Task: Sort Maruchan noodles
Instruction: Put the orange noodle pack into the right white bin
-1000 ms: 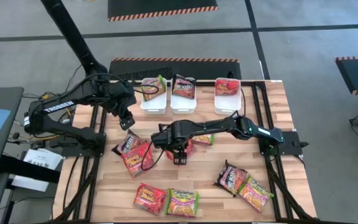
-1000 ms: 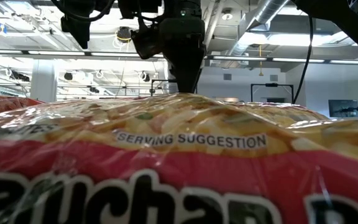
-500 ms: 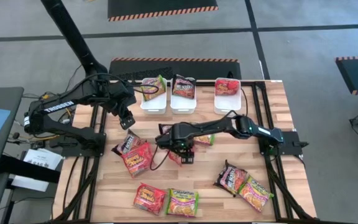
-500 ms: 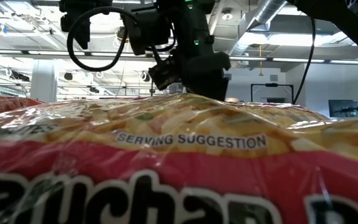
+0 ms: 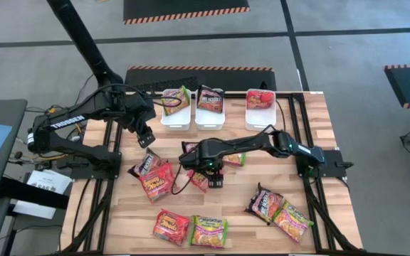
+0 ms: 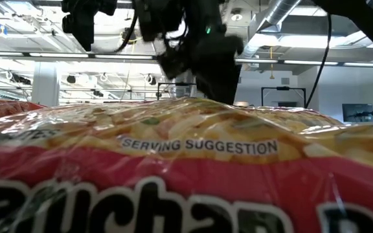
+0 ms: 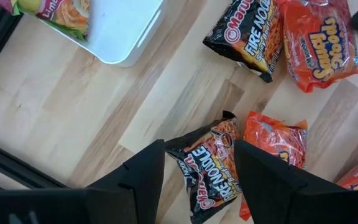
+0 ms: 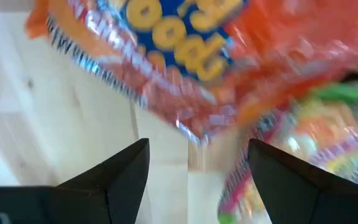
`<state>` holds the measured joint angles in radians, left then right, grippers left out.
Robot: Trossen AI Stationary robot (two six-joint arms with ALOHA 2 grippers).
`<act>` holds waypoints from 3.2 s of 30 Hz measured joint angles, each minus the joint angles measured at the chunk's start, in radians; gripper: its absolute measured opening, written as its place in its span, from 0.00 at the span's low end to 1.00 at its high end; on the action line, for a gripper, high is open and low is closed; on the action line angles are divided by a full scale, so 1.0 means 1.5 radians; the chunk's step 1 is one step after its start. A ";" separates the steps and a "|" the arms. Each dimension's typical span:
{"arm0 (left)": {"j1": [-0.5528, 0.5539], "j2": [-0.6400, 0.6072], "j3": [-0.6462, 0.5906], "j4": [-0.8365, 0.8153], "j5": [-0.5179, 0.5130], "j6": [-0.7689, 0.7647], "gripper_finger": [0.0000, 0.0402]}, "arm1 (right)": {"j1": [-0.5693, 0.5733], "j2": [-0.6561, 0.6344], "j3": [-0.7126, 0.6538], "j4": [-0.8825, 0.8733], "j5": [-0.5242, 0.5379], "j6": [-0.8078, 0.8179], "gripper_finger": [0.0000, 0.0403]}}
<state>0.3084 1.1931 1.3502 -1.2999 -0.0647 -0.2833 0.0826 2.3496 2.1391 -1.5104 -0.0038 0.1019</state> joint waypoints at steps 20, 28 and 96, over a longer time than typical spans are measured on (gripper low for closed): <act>0.000 0.000 0.000 0.005 0.004 -0.001 0.44 | 0.013 -0.021 -0.069 0.180 0.004 0.020 0.74; 0.000 0.000 0.000 0.005 0.003 -0.001 0.44 | 0.013 -0.022 -0.079 0.184 0.035 0.044 0.69; 0.000 0.000 0.000 0.006 -0.019 -0.024 0.44 | -0.330 -0.475 -0.251 0.117 0.268 0.016 0.01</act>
<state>0.3082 1.1932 1.3502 -1.2916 -0.0929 -0.3189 -0.4128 1.6378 1.7624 -1.3351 0.3981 0.1256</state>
